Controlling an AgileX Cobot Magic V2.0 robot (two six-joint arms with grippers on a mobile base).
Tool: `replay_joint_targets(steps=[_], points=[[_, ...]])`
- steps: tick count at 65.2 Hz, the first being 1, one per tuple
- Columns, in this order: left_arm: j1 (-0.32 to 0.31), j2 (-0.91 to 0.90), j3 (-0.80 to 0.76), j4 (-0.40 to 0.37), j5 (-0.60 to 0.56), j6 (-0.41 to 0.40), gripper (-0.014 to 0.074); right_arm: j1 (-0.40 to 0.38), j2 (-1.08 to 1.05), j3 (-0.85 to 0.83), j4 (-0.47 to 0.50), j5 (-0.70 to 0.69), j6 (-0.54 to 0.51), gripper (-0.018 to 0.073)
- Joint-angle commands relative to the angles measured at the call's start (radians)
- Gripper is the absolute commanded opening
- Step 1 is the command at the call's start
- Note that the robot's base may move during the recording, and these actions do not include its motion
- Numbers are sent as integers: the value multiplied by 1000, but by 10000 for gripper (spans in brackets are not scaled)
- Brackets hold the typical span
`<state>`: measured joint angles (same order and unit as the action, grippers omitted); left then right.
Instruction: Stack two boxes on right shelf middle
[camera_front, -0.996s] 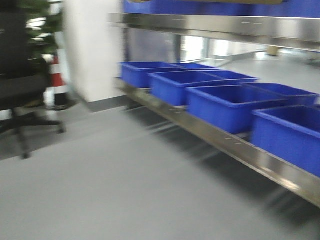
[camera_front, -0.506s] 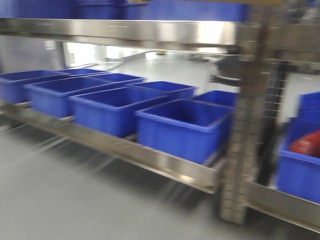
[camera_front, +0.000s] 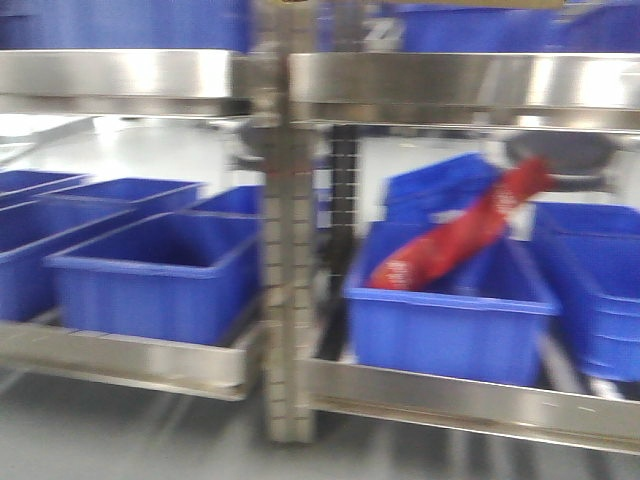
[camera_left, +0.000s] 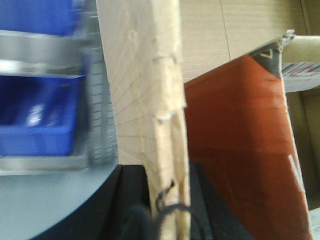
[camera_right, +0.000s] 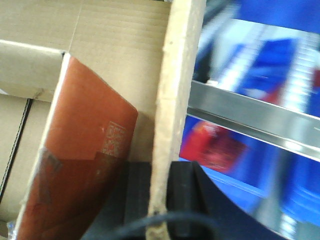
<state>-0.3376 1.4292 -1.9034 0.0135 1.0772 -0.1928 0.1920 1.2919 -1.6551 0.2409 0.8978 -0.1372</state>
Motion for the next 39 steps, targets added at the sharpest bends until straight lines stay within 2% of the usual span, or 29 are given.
replay_joint_targets(steps=[1, 39], points=[[5, -17, -13, 2, -58, -1, -111, -8, -7, -9, -43, -47, -10, -154], [5, -17, -13, 2, -58, -1, -111, -8, -7, -9, -43, -47, -10, -154]])
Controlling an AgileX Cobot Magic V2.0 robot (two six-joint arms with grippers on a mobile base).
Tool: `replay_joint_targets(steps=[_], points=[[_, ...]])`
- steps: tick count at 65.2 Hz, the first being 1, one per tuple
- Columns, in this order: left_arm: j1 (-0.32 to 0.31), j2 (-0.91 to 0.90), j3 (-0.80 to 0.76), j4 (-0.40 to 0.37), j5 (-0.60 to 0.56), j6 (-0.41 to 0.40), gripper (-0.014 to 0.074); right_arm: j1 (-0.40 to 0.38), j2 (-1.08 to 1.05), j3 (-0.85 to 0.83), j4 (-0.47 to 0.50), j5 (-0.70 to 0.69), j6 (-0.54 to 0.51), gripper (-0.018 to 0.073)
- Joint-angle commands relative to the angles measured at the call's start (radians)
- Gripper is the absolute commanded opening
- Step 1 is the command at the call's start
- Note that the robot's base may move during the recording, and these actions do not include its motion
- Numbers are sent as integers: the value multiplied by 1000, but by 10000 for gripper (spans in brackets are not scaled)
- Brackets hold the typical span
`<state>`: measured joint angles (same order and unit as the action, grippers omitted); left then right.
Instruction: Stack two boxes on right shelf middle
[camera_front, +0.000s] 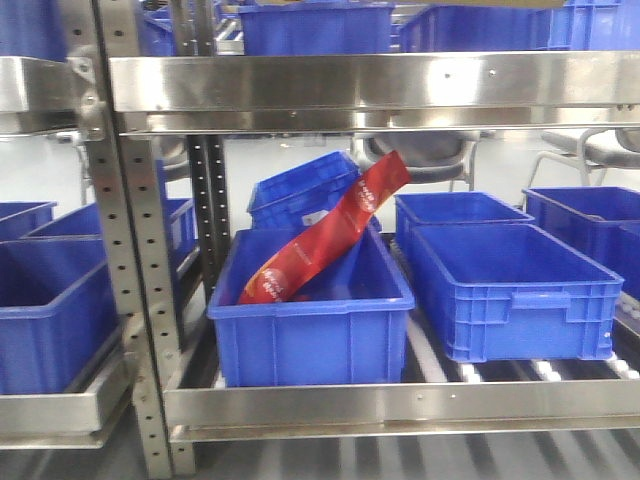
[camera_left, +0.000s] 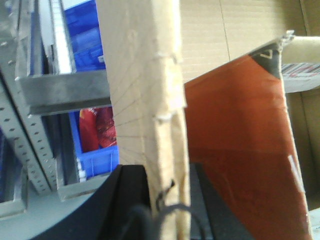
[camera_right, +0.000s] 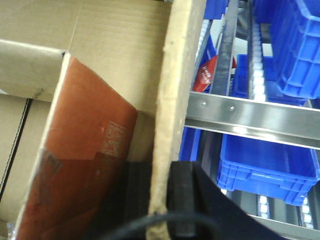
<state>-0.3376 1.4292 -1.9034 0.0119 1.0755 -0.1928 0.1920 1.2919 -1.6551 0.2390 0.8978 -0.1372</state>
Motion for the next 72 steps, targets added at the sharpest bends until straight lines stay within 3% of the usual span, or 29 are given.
replay_joint_targets(steps=[1, 72], points=[[5, -17, -13, 3, -57, -1, -111, -8, -7, -9, -41, -47, -10, -154], [5, -17, -13, 3, -57, -1, -111, -8, -7, -9, -41, -47, -10, -154]])
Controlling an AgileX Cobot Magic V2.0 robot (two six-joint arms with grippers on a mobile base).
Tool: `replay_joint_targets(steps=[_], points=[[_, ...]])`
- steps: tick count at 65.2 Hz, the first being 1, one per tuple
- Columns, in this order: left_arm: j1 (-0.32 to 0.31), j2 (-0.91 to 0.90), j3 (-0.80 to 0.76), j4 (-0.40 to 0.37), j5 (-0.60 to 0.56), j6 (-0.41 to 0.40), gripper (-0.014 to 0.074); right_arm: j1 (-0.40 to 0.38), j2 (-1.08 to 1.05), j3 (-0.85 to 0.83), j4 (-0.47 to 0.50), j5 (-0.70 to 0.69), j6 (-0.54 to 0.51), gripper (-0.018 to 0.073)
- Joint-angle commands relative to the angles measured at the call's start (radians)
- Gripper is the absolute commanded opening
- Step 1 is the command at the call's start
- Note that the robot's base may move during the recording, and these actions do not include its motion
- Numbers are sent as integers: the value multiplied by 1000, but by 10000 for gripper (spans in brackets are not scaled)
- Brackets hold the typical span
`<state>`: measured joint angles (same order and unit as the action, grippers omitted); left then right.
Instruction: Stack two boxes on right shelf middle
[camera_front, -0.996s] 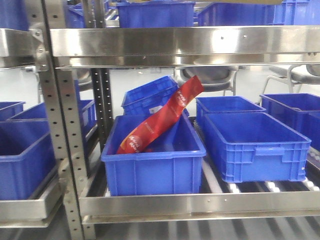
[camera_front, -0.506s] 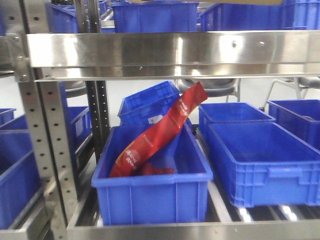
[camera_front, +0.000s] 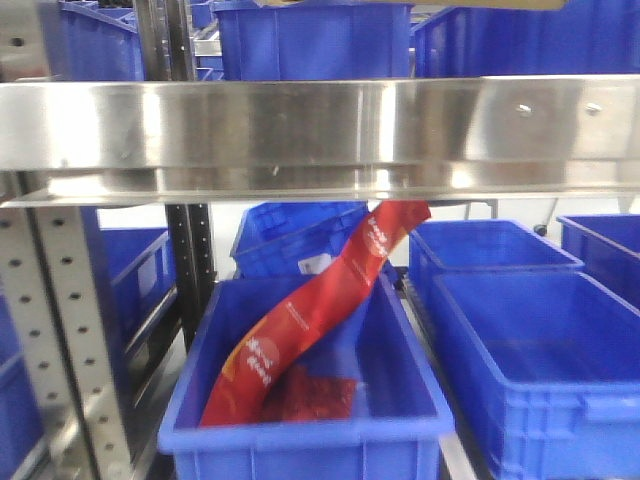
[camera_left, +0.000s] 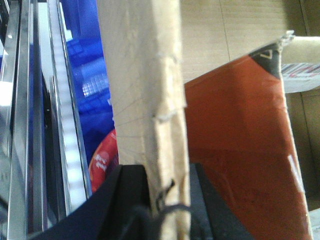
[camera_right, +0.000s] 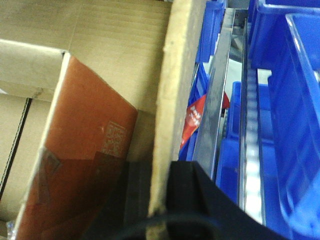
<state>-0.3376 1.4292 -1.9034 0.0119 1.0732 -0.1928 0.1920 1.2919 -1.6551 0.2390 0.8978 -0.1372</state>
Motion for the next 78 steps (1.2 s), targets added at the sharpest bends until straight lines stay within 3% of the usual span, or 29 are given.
replay_joint_targets(steps=[1, 78], points=[[5, -17, -13, 3, -54, -1, -111, -8, -7, -9, -41, -47, -10, -154], [5, -17, -13, 3, -54, -1, -111, -8, -7, -9, -41, -47, -10, -154]])
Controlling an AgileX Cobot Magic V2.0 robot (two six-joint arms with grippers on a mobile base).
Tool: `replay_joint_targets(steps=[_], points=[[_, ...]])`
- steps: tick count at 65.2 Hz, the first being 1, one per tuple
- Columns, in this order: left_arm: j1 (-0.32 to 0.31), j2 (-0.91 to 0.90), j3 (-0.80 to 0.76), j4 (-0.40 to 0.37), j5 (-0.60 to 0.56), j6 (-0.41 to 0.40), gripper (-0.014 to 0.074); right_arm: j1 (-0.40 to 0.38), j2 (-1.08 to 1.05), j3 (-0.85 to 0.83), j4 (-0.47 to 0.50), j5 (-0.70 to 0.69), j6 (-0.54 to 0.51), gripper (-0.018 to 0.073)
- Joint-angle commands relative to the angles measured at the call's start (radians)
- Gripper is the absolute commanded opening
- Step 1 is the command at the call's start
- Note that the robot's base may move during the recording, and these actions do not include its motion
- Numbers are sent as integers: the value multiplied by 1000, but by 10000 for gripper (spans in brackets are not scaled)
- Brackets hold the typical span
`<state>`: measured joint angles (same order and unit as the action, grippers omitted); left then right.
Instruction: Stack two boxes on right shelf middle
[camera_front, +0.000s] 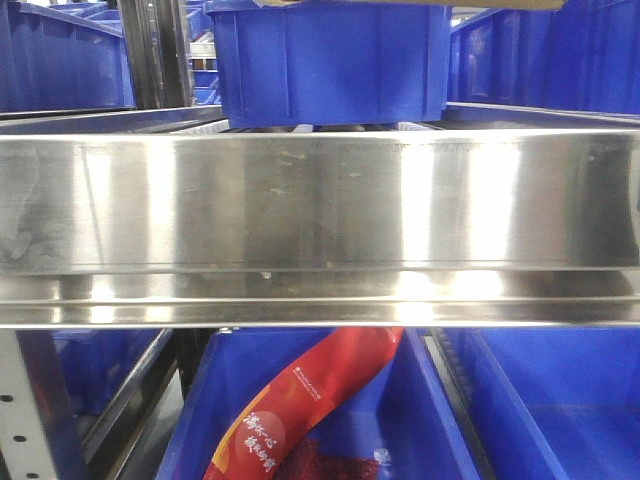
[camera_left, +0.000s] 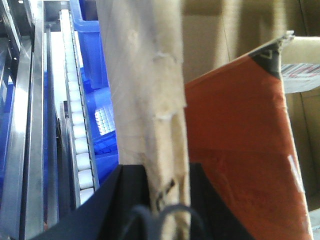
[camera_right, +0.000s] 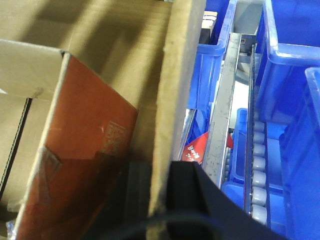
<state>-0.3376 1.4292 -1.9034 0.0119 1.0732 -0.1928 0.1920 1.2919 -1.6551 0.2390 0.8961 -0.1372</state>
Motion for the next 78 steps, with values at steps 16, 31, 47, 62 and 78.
replay_joint_targets(steps=[16, 31, 47, 62, 78], points=[[5, -17, -13, 3, -54, -1, -111, -8, -7, -9, -41, -45, -10, -154], [5, -17, -13, 3, -54, -1, -111, -8, -7, -9, -41, -45, -10, -154], [5, -17, -13, 3, -54, -1, -111, -8, -7, -9, -41, -45, -10, -154], [5, -17, -13, 3, -54, -1, -111, -8, -7, -9, -41, -49, -10, -154], [5, -17, -13, -12, -30, -1, -111, -8, -7, -9, -20, -7, -10, -154]])
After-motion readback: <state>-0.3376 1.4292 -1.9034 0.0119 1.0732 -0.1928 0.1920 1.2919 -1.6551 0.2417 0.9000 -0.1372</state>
